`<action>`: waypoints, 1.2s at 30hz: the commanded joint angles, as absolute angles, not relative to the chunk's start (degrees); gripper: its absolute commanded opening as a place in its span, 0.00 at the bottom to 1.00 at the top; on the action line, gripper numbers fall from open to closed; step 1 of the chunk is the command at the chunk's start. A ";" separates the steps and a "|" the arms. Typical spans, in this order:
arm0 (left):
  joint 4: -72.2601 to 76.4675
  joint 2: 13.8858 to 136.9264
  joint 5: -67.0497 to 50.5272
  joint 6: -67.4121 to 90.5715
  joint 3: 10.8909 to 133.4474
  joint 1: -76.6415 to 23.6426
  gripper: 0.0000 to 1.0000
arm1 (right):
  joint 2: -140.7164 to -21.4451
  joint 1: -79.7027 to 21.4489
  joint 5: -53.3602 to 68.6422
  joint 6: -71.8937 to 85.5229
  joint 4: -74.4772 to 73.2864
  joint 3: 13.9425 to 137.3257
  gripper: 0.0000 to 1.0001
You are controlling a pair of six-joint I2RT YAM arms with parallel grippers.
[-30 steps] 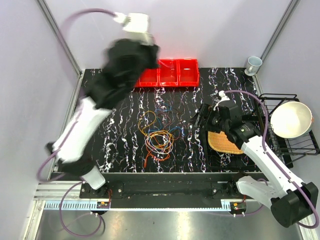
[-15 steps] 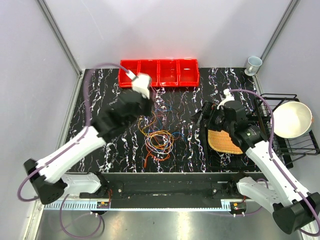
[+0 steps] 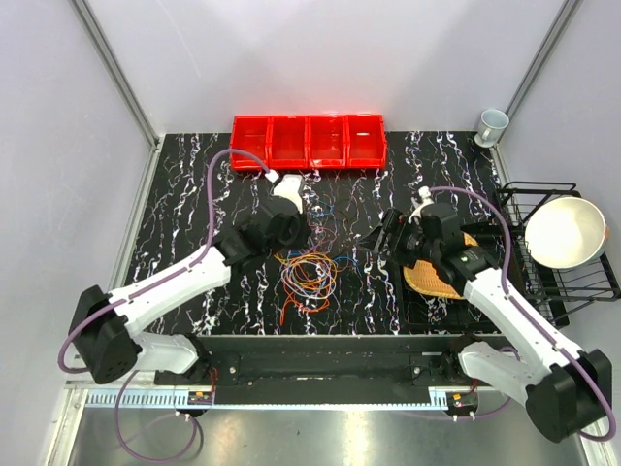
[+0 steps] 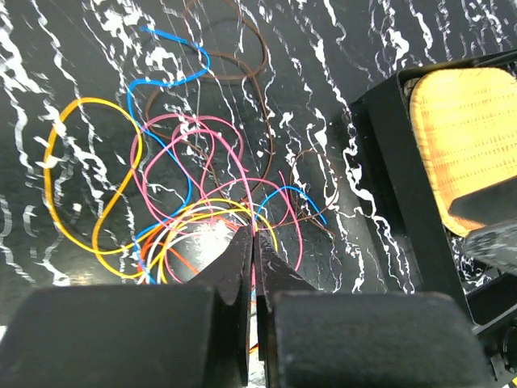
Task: Untangle the cables
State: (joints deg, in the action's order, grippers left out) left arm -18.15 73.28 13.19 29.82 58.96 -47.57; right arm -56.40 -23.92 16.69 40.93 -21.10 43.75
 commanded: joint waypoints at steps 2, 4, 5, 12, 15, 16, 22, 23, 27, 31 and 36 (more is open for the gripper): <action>-9.95 75.41 12.30 35.33 52.58 -47.29 0.00 | -60.20 -24.26 20.65 47.45 -13.11 41.14 0.93; -8.62 76.63 12.39 36.90 50.72 -47.02 0.00 | -62.30 -24.78 21.01 48.34 -10.91 40.43 0.92; -7.22 77.08 12.39 37.35 49.06 -47.02 0.00 | -63.18 -24.87 21.09 48.95 -10.55 40.52 0.91; -3.52 82.61 11.60 39.99 45.27 -46.14 0.00 | -72.23 -26.89 22.68 52.20 -3.27 41.22 0.89; -2.90 83.58 11.78 40.34 44.30 -45.97 0.00 | -76.36 -28.21 22.15 52.82 -1.50 42.44 0.87; -2.73 83.67 11.78 40.43 43.95 -45.88 0.00 | -77.42 -28.47 22.06 52.65 -1.49 42.89 0.85; -0.88 84.29 11.69 41.31 41.75 -45.53 0.00 | -85.07 -29.62 19.87 49.05 -2.28 47.98 0.78; -0.62 84.90 11.60 41.40 41.66 -45.44 0.00 | -86.12 -29.62 19.34 48.52 -2.55 49.38 0.76; -0.18 86.04 11.25 41.22 41.57 -45.35 0.00 | -92.26 -29.79 19.42 46.32 -2.90 52.82 0.74; -0.18 86.22 11.16 41.05 41.49 -45.18 0.00 | -96.76 -29.79 19.51 44.74 -2.90 55.37 0.72; -0.18 85.87 11.08 41.04 40.78 -44.83 0.00 | -101.77 -30.06 20.30 43.07 -3.60 58.79 0.70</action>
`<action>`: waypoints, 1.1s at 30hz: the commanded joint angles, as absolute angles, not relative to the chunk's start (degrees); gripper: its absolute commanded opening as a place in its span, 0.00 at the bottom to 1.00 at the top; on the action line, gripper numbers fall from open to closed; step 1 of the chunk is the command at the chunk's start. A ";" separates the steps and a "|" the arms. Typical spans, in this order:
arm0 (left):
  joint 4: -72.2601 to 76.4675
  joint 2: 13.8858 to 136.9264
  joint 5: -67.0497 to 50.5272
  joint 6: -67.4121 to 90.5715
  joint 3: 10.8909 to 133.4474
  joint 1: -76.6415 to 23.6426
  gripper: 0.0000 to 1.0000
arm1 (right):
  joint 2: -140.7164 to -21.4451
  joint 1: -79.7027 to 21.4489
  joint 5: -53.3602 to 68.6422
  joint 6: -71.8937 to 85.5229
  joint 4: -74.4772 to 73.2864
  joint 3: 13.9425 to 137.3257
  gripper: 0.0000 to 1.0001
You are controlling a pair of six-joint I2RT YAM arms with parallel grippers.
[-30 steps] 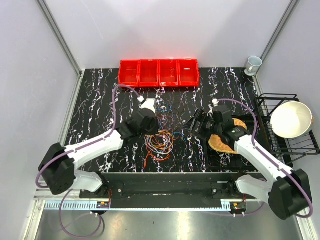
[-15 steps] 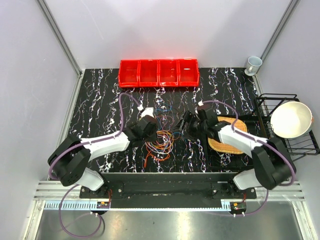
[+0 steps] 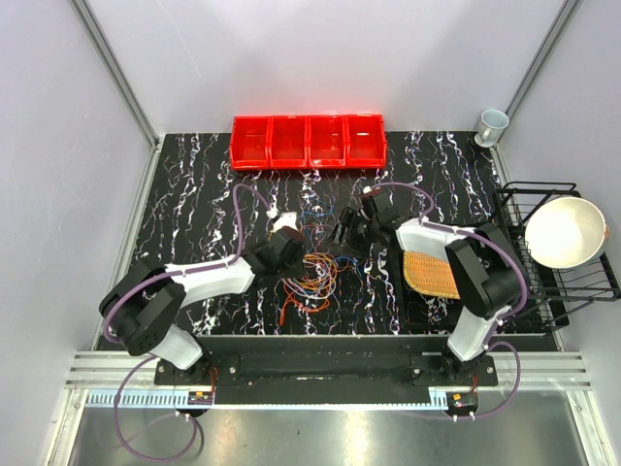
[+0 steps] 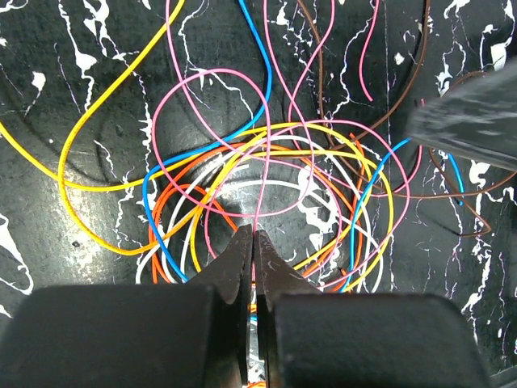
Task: Untangle the cables
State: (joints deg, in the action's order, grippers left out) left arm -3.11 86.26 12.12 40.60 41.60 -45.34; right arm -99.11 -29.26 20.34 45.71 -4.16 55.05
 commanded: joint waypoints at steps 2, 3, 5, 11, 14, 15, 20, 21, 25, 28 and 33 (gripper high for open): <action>1.13 85.96 11.07 41.48 40.52 -44.56 0.00 | -103.44 -30.49 21.27 42.89 -3.60 59.76 0.69; 1.66 85.96 10.90 41.83 40.34 -44.47 0.00 | -103.71 -30.59 21.53 43.06 -3.43 59.85 0.69; 2.72 85.87 10.72 43.14 39.82 -44.38 0.00 | -104.32 -30.94 22.06 43.33 -2.90 60.03 0.68; 9.13 88.15 8.18 47.89 36.39 -44.21 0.00 | -105.46 -31.55 24.69 44.56 -0.62 61.08 0.68; 9.41 90.26 7.91 48.08 36.56 -44.12 0.00 | -106.78 -31.82 25.84 45.35 -0.53 61.96 0.68; 9.14 90.70 7.91 48.08 36.91 -44.21 0.00 | -107.05 -32.08 25.93 45.61 -0.44 62.05 0.68; 9.40 91.67 8.00 48.08 37.00 -44.12 0.00 | -107.67 -32.43 26.19 45.97 1.58 63.10 0.67; 9.32 91.84 8.17 48.08 37.00 -44.12 0.00 | -107.67 -32.43 26.10 46.05 1.50 63.28 0.67; 9.14 92.02 8.61 47.99 37.09 -44.03 0.00 | -107.67 -32.61 26.46 46.14 0.62 64.68 0.67; 9.05 92.02 8.79 47.90 37.09 -44.03 0.00 | -106.53 -32.70 25.84 45.79 -1.30 64.34 0.67; 9.58 92.29 9.05 47.73 37.00 -43.77 0.00 | -106.70 -32.96 26.89 46.14 -1.14 64.07 0.67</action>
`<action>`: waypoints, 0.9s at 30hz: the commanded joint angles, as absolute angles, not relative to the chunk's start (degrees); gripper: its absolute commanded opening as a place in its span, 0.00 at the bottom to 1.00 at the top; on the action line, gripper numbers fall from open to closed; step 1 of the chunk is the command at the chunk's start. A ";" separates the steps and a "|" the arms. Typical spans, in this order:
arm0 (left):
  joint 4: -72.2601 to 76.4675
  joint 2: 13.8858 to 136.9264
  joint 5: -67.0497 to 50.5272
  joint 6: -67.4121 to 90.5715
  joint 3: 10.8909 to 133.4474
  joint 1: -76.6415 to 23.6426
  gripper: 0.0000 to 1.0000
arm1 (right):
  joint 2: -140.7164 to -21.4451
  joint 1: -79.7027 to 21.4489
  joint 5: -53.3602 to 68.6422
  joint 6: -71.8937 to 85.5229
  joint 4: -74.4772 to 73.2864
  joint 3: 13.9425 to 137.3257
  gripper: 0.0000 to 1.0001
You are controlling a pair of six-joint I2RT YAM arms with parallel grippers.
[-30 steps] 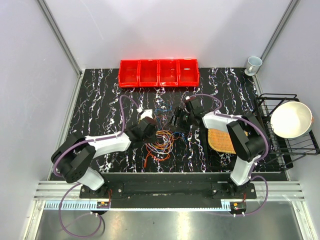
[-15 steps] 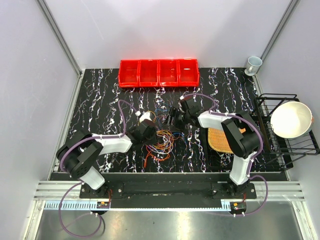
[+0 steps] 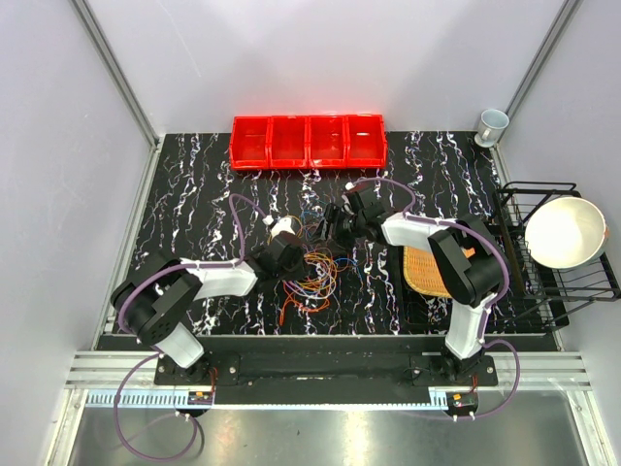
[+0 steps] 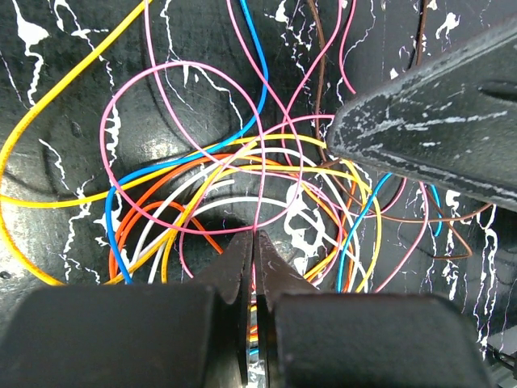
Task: Untangle the cables
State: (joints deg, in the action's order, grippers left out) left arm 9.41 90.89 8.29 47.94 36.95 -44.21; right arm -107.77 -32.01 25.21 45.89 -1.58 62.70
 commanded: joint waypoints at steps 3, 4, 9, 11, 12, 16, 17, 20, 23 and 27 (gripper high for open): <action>9.93 92.64 8.88 47.72 37.00 -43.77 0.00 | -108.10 -33.13 26.54 46.14 -0.79 64.51 0.67; 9.93 92.81 8.70 47.72 37.00 -43.77 0.00 | -108.71 -33.13 26.46 46.23 -0.44 64.60 0.67; 10.02 92.81 8.61 47.81 36.91 -43.68 0.00 | -110.65 -33.48 26.72 47.28 2.20 65.56 0.66; 10.11 92.90 8.53 47.73 36.91 -43.51 0.00 | -111.44 -33.66 26.54 47.37 2.20 66.27 0.65; 10.11 92.81 8.61 47.81 36.91 -43.59 0.00 | -111.62 -33.58 26.11 47.37 2.20 66.36 0.65; 10.11 93.08 8.53 47.81 36.91 -43.42 0.00 | -112.67 -33.66 25.58 47.46 2.20 67.23 0.63; 10.19 92.99 8.53 47.73 36.91 -43.42 0.00 | -112.85 -33.75 25.58 47.63 2.20 67.41 0.61; 10.37 93.16 8.35 47.72 36.91 -43.33 0.00 | -113.55 -33.84 25.05 47.64 2.46 67.67 0.58; 10.37 93.43 8.26 47.72 37.00 -43.24 0.00 | -114.08 -33.92 25.05 47.64 2.64 67.68 0.50; 10.37 93.60 8.17 47.64 37.00 -43.16 0.00 | -114.78 -34.19 25.22 47.72 2.81 67.68 0.37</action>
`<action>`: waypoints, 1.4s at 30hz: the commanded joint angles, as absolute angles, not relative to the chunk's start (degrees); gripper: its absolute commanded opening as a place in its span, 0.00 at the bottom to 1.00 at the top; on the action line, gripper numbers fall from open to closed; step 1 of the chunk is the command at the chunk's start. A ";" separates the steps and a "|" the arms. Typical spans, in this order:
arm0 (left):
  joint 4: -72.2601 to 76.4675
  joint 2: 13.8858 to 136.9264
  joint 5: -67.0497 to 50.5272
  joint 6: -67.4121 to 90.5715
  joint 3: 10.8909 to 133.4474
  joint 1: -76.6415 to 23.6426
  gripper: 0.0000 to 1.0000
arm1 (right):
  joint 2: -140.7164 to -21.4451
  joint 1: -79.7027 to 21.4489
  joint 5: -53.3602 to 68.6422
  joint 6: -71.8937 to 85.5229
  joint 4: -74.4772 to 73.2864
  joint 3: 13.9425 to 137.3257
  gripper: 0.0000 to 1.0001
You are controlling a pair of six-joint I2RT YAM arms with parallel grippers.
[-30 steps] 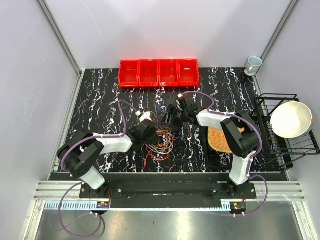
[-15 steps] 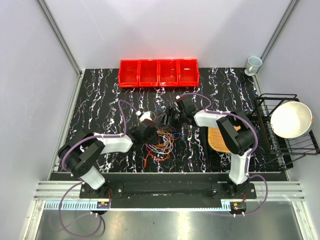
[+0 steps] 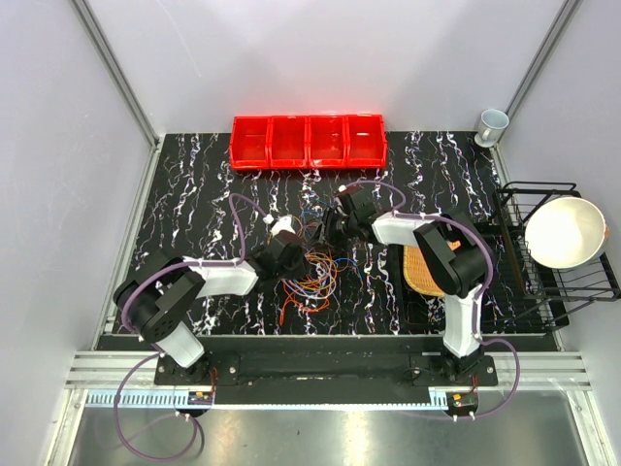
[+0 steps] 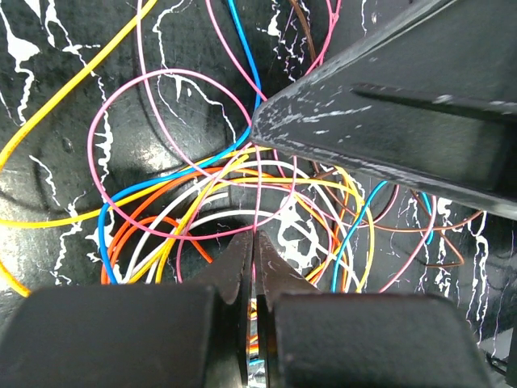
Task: Untangle the cables
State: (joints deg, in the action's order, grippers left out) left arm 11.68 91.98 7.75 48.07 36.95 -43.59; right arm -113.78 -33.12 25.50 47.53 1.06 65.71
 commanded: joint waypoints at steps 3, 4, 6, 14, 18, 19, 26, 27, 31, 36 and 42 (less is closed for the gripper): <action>10.02 93.34 8.44 47.46 37.18 -43.15 0.00 | -115.31 -34.37 25.05 47.73 2.90 67.50 0.32; 10.02 93.34 8.44 47.46 37.18 -43.24 0.00 | -115.49 -34.45 25.14 47.72 2.90 67.41 0.30; 9.84 93.08 8.53 47.37 37.18 -43.24 0.00 | -115.75 -34.54 25.31 47.72 3.25 67.32 0.27; 5.20 86.95 8.34 44.65 38.14 -43.24 0.40 | -113.21 -34.45 24.96 46.94 1.76 68.55 0.04; -6.21 77.54 13.79 42.72 40.51 -43.24 0.75 | -107.51 -34.45 22.94 43.60 -6.21 73.02 0.00; -11.29 75.43 15.97 42.28 42.08 -43.24 0.79 | -106.53 -34.45 22.42 42.20 -7.63 74.08 0.00; -32.32 58.39 25.92 37.80 49.91 -43.15 0.96 | -98.71 -33.84 18.37 36.83 -20.10 86.37 0.00; -34.00 56.97 27.06 37.10 51.14 -43.15 0.96 | -97.31 -33.66 17.93 35.78 -21.08 87.88 0.00; -41.55 51.17 26.11 34.55 54.31 -43.15 0.99 | -94.57 -33.49 14.86 32.88 -25.66 96.14 0.00; -51.22 49.05 27.67 33.40 59.49 -43.15 0.99 | -94.22 -33.22 12.84 29.19 -31.37 110.54 0.00; -53.52 45.18 34.27 32.52 55.56 -43.07 0.99 | -96.94 -33.22 9.85 25.50 -37.70 125.58 0.00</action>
